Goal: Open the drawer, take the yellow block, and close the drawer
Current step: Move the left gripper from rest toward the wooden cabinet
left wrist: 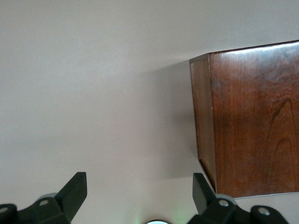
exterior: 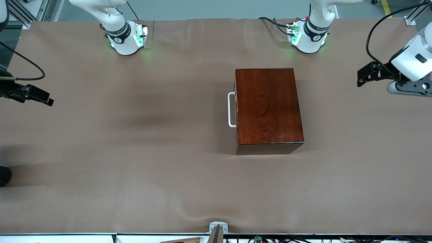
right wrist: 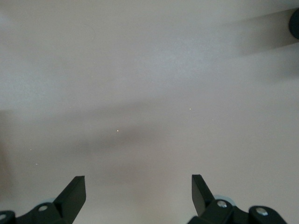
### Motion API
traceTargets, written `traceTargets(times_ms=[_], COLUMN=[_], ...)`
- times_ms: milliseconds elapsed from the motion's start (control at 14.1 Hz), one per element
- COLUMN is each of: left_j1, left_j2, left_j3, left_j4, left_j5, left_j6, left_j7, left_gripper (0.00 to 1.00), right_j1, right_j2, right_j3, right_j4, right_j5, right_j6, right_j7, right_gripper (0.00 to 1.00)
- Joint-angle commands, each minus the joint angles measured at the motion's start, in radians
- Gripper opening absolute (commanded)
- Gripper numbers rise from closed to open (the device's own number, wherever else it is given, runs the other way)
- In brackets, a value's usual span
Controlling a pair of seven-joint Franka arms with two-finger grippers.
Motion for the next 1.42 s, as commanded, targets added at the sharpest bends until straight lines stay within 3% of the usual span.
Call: traceTargets(times_ms=[0, 425, 1345], left_j1=[-0.008, -0.056, -0.320], left_j2=[0.024, 0.062, 0.249], left_j3=[-0.006, -0.032, -0.032], left_j4=[0.047, 0.070, 0.213], left_j5=[0.001, -0.014, -0.002], left_j6=[-0.020, -0.047, -0.044], left_j7=[-0.069, -0.220, -0.614], left_gripper=[1.00, 1.00, 1.00], right_j1=[-0.010, -0.010, -0.010], right_j2=[-0.008, -0.008, -0.008], right_j3=[0.009, 0.009, 0.009], right_j4=[0.002, 0.002, 0.002], right_j5=[0.002, 0.002, 0.002], right_j6=[-0.003, -0.003, -0.003], right_j7=[0.001, 0.001, 0.001], right_gripper=[1.00, 1.00, 1.00])
